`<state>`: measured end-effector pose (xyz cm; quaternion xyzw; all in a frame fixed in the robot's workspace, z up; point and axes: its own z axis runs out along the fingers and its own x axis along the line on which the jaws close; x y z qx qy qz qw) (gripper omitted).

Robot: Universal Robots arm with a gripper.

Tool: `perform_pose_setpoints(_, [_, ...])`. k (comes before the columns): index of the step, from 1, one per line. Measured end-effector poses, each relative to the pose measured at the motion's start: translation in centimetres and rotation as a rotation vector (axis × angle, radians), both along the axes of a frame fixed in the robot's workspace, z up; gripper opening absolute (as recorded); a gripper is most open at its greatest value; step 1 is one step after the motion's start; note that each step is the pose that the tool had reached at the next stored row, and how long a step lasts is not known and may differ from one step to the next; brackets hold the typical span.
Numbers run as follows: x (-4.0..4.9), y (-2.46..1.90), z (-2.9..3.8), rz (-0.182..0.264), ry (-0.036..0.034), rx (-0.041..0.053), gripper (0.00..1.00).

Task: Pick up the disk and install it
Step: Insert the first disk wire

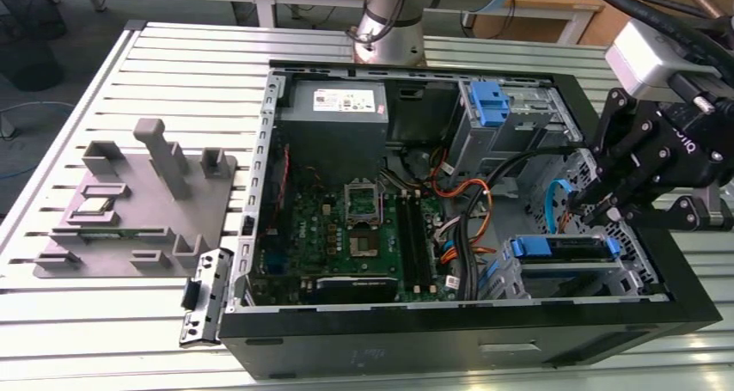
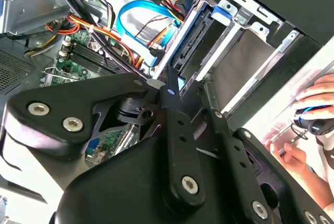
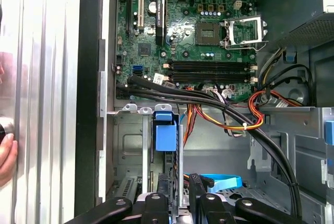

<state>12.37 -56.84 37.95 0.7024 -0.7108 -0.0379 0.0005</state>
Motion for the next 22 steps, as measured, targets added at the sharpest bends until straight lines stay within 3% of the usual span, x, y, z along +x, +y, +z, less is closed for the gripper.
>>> perform_pose_setpoints(22, [0.00,0.01,0.62,0.000,0.0000,0.0001,0.30])
